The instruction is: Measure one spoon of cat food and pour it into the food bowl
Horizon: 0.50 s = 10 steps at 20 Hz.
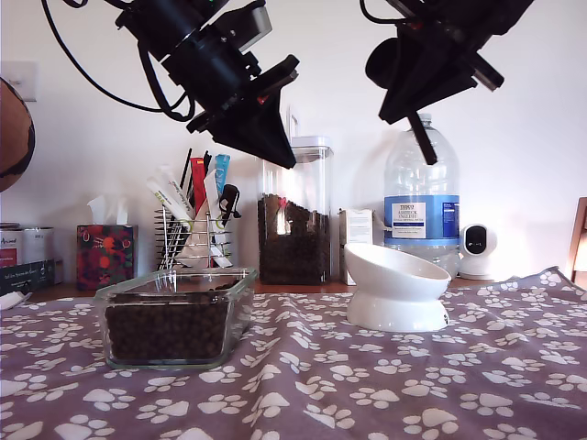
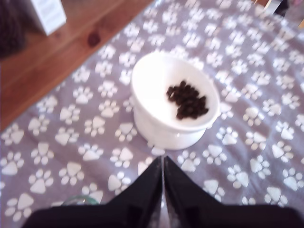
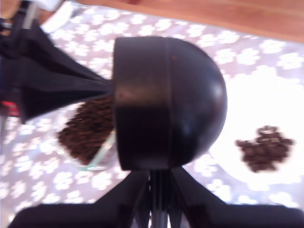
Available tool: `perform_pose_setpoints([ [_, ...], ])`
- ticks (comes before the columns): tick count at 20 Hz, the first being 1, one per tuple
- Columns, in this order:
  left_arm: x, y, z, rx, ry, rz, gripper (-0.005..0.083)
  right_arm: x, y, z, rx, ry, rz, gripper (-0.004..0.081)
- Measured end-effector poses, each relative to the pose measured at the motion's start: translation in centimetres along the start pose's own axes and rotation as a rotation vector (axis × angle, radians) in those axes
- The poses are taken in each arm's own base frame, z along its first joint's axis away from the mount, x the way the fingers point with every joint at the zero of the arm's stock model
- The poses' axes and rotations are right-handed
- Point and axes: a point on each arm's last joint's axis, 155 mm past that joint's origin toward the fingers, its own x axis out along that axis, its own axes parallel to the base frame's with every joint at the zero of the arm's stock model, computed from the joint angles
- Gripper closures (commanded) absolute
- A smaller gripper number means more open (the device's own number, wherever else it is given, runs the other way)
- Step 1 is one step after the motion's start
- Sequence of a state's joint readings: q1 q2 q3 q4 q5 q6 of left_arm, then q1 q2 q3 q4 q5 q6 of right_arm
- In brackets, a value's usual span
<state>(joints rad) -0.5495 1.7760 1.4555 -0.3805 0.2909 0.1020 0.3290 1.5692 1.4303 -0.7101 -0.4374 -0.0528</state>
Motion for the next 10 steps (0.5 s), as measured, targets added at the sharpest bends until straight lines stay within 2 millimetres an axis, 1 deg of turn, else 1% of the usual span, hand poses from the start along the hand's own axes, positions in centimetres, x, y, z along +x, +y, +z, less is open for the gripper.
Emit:
perform_pose_setpoints([
  [2,0.2,0.2,-0.8,-0.005,0.008,0.001,0.0794,1.6,0.7,-0.7,0.002,0.033,0.043,0.0781],
  [5,-0.2,1.4,-3.8,-0.035,0.037,0.025,0.0794,4.5,1.6,-2.1,0.01,0.096,0.097,0.0781],
  [7,-1.6,2.5,-5.9,-0.062,0.042,0.054,0.0794,6.1,2.4,-2.8,0.024,0.126,0.13,0.0781],
  [8,-2.5,2.9,-6.5,-0.079,0.031,0.067,0.0794,6.8,2.9,-2.9,0.031,0.129,0.14,0.0781],
  [10,-4.9,3.8,-7.2,-0.106,-0.016,0.109,0.0794,8.2,4.4,-2.8,0.059,0.129,0.191,0.0781],
])
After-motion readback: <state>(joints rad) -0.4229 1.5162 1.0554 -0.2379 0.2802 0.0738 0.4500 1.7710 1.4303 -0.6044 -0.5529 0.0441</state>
